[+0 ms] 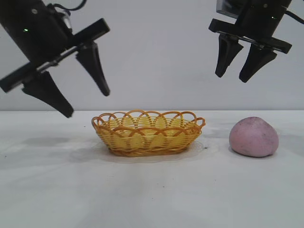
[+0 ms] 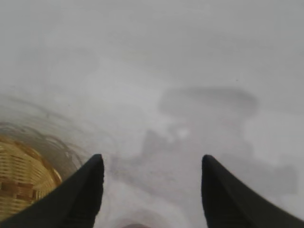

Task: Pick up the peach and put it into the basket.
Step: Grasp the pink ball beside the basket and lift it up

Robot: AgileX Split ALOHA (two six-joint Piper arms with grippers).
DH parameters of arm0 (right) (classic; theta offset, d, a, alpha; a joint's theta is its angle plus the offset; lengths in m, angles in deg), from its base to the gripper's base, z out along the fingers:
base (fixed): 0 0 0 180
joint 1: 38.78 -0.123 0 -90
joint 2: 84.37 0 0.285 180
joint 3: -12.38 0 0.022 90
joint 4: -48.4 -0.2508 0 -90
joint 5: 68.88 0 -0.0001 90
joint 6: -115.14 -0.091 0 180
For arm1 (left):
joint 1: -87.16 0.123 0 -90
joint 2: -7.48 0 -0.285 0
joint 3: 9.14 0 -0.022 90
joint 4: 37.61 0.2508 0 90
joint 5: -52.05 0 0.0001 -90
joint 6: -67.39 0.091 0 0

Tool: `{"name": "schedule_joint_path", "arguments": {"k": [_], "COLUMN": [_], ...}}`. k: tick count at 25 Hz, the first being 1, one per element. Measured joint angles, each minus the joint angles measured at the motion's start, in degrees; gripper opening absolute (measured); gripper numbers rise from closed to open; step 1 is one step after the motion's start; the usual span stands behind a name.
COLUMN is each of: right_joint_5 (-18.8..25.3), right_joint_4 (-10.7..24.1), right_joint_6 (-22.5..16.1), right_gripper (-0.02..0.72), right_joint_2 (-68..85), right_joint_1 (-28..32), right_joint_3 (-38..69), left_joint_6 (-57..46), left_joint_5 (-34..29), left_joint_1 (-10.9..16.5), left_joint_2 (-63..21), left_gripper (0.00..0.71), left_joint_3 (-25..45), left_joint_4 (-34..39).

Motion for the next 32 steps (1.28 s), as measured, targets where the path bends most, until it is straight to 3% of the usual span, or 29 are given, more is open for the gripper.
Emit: {"name": "schedule_joint_path", "arguments": {"k": [5, 9, 13, 21, 25, 32], "right_joint_5": [0.00, 0.00, 0.00, 0.00, 0.21, 1.03], "right_joint_4": [0.00, 0.00, 0.00, 0.00, 0.11, 0.46], "right_joint_6": [-0.11, -0.31, -1.15, -1.28, -1.42, -1.42], "right_gripper": [0.381, 0.381, 0.381, 0.381, 0.381, 0.381], "right_joint_2": [0.00, 0.00, 0.00, 0.00, 0.00, 0.00], "right_joint_1": [0.00, 0.00, 0.00, 0.00, 0.00, 0.00], "right_joint_3": [0.00, 0.00, 0.00, 0.00, 0.00, 0.00], "left_joint_6": [-0.22, -3.30, -11.35, -13.03, -13.11, -13.24], "left_joint_5": [-1.01, -1.23, -4.42, -14.76, -15.87, -16.94], "left_joint_1": [6.34, 8.90, 9.12, 9.12, 9.12, 9.12], "left_joint_2": [0.00, 0.00, 0.00, -3.19, -11.03, -31.89], "left_gripper": [0.430, 0.430, 0.430, 0.430, 0.430, 0.430], "left_joint_3": [0.00, 0.00, 0.00, 0.20, 2.53, 10.09], "left_joint_4": [9.16, 19.25, 29.17, 31.26, 31.26, 30.91]}}
